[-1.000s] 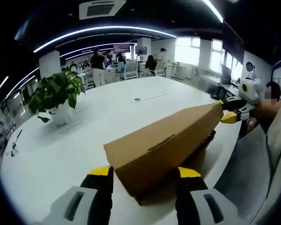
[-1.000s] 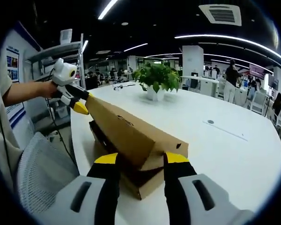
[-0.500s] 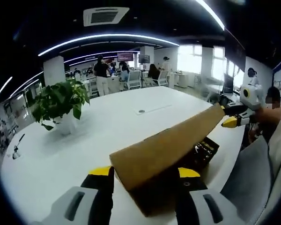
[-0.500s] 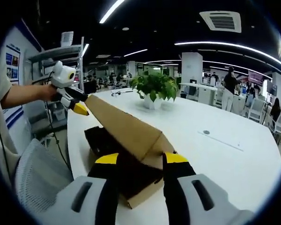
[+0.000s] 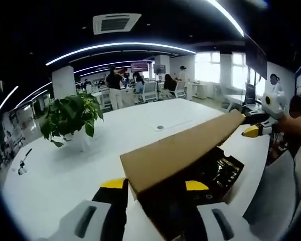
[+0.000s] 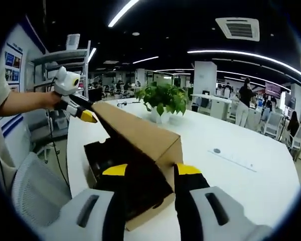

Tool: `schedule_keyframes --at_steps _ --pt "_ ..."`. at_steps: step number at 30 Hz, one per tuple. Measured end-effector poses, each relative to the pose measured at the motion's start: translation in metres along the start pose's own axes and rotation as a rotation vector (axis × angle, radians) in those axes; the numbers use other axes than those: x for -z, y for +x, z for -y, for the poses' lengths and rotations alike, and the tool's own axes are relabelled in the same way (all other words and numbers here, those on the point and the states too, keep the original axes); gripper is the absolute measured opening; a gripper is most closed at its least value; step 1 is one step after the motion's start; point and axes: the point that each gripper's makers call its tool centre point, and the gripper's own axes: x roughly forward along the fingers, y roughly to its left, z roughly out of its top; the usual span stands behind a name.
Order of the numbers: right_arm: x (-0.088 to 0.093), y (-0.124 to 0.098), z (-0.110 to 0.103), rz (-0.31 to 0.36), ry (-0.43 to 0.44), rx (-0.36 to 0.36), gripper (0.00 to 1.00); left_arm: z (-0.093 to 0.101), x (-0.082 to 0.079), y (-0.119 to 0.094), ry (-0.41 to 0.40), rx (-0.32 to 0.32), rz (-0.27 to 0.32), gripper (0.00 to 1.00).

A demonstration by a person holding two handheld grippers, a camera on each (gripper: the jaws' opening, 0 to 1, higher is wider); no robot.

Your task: Operate the shoe box by opening the lid, removing the specified soft item, and placing it in the target area until the item is outside and the box remains undamaged.

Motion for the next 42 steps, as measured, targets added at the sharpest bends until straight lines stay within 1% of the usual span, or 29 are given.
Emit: schedule_keyframes --at_steps 3,8,14,17,20,22,24,25,30,32,35,40,42 --pt "-0.003 0.002 0.005 0.003 -0.01 0.008 0.3 -0.006 -0.003 0.001 0.011 -0.021 0.006 0.35" --pt "-0.006 0.005 0.012 0.005 -0.022 0.021 0.27 -0.016 -0.008 0.003 -0.015 -0.039 0.035 0.26" --pt "-0.012 0.011 0.021 0.01 -0.026 0.03 0.26 -0.022 -0.015 0.009 -0.002 -0.049 0.047 0.23" --pt "-0.014 0.013 0.025 0.01 -0.034 0.035 0.25 -0.026 -0.018 0.011 -0.009 -0.061 0.051 0.2" --pt "-0.015 0.015 0.029 0.01 -0.037 0.041 0.24 -0.032 -0.021 0.014 -0.015 -0.078 0.053 0.15" --pt "-0.015 0.015 0.03 0.011 -0.039 0.046 0.23 -0.038 -0.022 0.015 -0.02 -0.099 0.053 0.1" --pt "-0.016 0.015 0.035 0.021 -0.022 0.063 0.2 -0.043 -0.022 0.016 -0.025 -0.108 0.056 0.06" --pt "-0.016 0.016 0.039 0.024 -0.002 0.078 0.18 -0.045 -0.022 0.017 -0.031 -0.104 0.058 0.06" --pt "-0.017 0.018 0.047 0.039 0.005 0.097 0.11 -0.051 -0.023 0.021 -0.036 -0.105 0.063 0.06" --pt "-0.013 0.019 0.049 0.023 0.001 0.108 0.09 -0.051 -0.024 0.023 -0.041 -0.103 0.066 0.06" --pt "-0.005 0.02 0.048 0.006 -0.006 0.109 0.09 -0.052 -0.025 0.024 -0.037 -0.103 0.069 0.05" --pt "0.015 0.021 0.05 -0.049 -0.009 0.127 0.08 -0.057 -0.027 0.029 -0.038 -0.102 0.074 0.05" --pt "0.023 0.021 0.052 -0.073 -0.026 0.135 0.08 -0.057 -0.027 0.029 -0.037 -0.102 0.075 0.05"
